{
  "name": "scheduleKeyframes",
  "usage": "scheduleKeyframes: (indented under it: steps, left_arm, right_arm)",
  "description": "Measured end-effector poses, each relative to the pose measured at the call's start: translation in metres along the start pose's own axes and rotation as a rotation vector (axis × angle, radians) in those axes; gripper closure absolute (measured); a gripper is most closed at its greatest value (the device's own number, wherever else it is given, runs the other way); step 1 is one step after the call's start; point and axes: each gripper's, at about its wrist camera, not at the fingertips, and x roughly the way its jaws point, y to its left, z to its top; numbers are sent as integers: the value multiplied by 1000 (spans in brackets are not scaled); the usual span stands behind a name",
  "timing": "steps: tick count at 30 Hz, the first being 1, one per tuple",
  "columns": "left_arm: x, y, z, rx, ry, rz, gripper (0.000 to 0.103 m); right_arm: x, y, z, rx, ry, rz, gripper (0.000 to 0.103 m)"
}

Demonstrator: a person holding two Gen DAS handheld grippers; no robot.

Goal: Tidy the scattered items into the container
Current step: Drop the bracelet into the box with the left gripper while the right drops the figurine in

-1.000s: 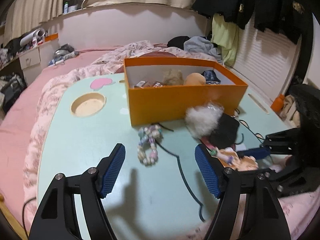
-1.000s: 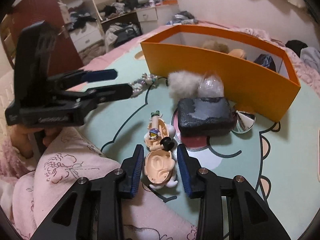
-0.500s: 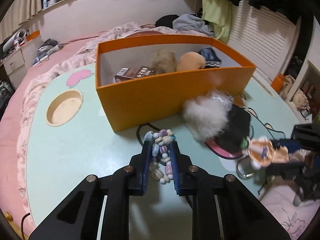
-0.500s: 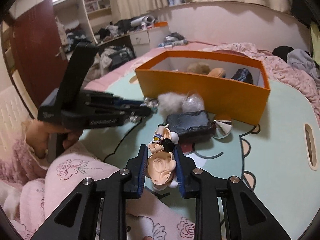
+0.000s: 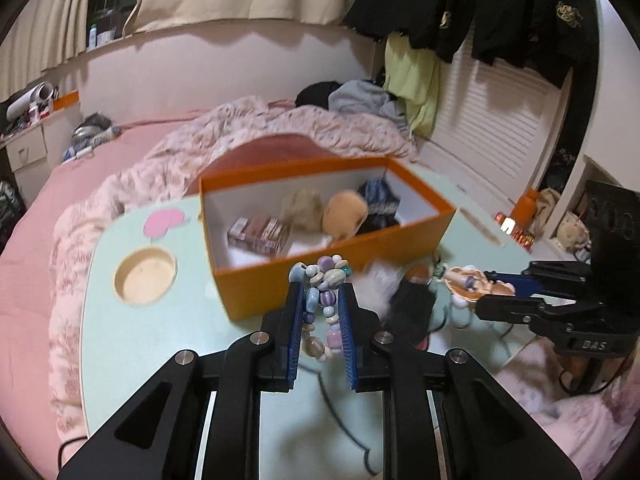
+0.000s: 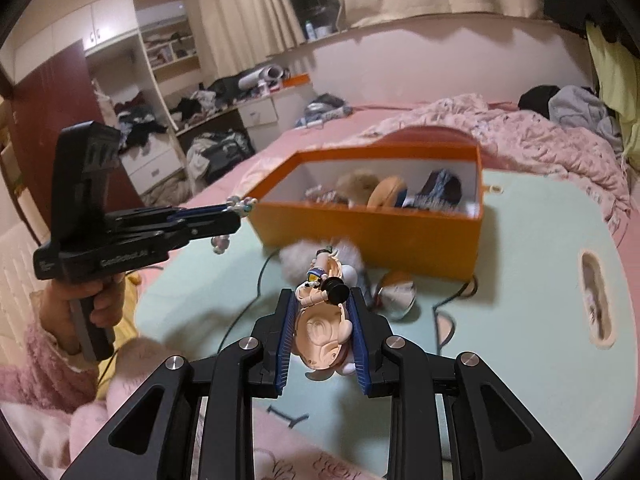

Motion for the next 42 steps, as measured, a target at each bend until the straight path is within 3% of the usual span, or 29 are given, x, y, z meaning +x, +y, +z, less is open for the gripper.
scheduleKeyframes:
  steps: [6, 12, 23, 25, 26, 27, 28, 29, 32, 36, 42]
  left_arm:
    - [3, -1, 36, 17, -39, 3, 84]
    - [33, 2, 66, 23, 5, -10, 84]
    - [92, 20, 76, -41, 83, 1, 83]
    - [97, 22, 78, -57, 91, 23, 77]
    - [98, 25, 79, -71, 96, 39, 68]
    - [97, 28, 79, -88, 92, 52, 53]
    - [93, 30, 78, -101, 75, 55, 43]
    - [87, 33, 77, -114, 45, 53, 31]
    - [65, 38, 70, -145, -28, 46, 28]
    - [42, 31, 60, -123, -25, 61, 28]
    - [13, -3, 22, -20, 15, 51, 28]
  right_arm:
    - [1, -8, 39, -10, -49, -33, 78]
    - [23, -30, 77, 31, -47, -81, 78]
    - [74, -55, 98, 90, 26, -125, 77]
    - [81, -57, 101, 101, 19, -136, 77]
    - [81, -59, 103, 112, 10, -144, 71]
    - [79, -61, 104, 130, -4, -153, 66]
    - [75, -62, 104, 146, -23, -159, 52]
    - [70, -62, 103, 162, -49, -162, 45]
    - [55, -58, 99, 159, -79, -150, 45]
    - [34, -41, 81, 126, -89, -166, 45]
    - [12, -23, 38, 82, -8, -255, 45]
